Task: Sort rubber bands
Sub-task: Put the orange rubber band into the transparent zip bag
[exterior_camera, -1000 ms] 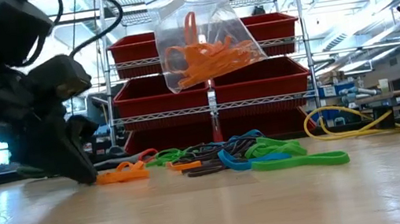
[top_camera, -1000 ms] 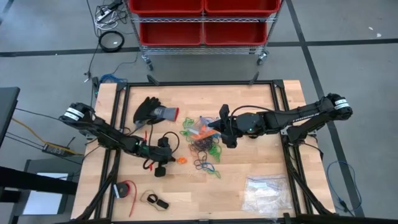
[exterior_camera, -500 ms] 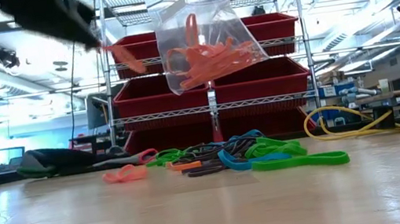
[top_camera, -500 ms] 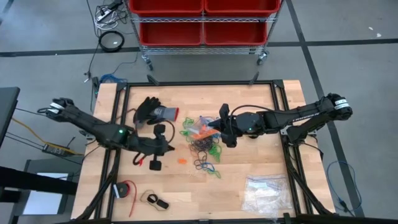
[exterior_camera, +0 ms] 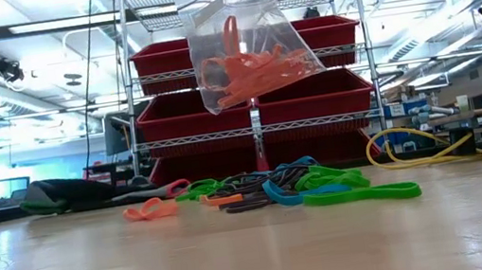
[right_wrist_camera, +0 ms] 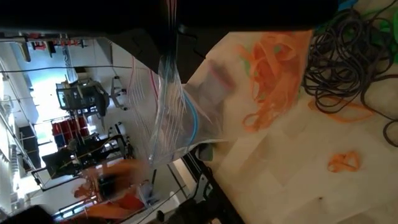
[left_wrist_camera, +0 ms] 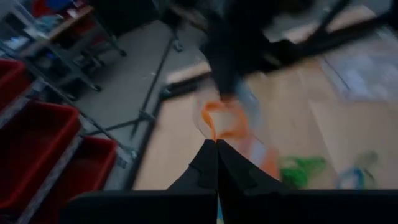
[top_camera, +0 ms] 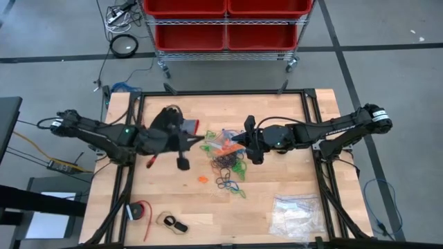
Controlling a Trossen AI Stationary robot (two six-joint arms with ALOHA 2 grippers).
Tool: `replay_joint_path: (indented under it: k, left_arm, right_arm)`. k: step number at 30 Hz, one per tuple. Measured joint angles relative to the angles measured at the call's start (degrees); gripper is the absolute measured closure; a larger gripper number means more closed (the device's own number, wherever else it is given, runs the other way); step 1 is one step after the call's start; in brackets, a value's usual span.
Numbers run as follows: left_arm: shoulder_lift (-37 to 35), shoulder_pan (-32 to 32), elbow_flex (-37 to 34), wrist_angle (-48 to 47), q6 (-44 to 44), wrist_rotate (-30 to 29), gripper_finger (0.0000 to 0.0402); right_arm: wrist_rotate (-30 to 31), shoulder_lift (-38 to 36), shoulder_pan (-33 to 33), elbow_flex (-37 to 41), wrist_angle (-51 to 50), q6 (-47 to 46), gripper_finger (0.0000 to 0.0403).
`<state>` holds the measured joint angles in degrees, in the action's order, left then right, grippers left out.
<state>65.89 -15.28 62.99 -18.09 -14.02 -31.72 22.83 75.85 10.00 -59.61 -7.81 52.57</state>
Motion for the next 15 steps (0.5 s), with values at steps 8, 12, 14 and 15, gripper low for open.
replay_joint_path:
  k: [8,12,14,15]
  left_arm:
    - [6.57,5.83,5.27,-1.22,-2.60,7.19,0.0401]
    - [11.11,7.47,7.24,-5.74,-3.41,7.42,0.0401]
    - [13.12,7.76,8.13,-8.08,-3.70,7.83,0.0401]
    - [13.95,7.78,8.61,-8.77,-3.77,7.87,0.0401]
  right_arm:
    - [0.00,0.00,0.00,0.00,-0.05,-0.32,0.0403]
    - [0.02,0.00,0.00,0.00,-0.13,-0.42,0.0403]
    - [0.02,0.00,0.00,0.00,-0.19,-0.43,0.0403]
    - [0.01,0.00,0.00,0.00,-0.32,-0.43,0.0403]
